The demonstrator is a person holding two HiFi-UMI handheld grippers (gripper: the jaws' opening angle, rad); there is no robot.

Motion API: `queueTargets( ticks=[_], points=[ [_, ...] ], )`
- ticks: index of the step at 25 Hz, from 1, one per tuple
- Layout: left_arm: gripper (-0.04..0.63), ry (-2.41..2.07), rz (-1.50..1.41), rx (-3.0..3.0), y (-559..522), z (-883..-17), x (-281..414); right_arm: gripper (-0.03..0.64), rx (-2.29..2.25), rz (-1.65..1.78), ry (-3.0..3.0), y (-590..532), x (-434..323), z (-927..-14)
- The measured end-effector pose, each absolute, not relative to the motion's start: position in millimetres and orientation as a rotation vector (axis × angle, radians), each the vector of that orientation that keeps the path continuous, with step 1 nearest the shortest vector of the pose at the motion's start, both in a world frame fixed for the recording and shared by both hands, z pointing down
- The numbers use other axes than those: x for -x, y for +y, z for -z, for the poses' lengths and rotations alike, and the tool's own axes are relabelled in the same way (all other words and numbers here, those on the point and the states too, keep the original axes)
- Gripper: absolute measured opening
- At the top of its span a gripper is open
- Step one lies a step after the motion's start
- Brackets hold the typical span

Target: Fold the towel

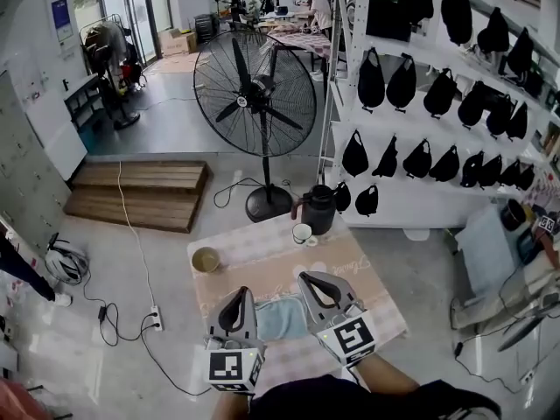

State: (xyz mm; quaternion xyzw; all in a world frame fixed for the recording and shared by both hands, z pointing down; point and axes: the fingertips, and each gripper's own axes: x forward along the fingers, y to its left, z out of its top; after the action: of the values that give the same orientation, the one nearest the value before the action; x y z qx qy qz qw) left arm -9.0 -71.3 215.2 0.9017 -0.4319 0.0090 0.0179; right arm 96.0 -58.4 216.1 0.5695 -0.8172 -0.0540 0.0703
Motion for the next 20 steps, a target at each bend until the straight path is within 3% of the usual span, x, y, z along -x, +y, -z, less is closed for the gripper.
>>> queueTargets(
  ticks=[20],
  points=[
    [0.005, -1.353, -0.045, -2.769, -68.4, -227.3, 14.0, 0.001, -1.721, 0.096, -2.437, -49.5, -106.2, -225.2]
  ],
)
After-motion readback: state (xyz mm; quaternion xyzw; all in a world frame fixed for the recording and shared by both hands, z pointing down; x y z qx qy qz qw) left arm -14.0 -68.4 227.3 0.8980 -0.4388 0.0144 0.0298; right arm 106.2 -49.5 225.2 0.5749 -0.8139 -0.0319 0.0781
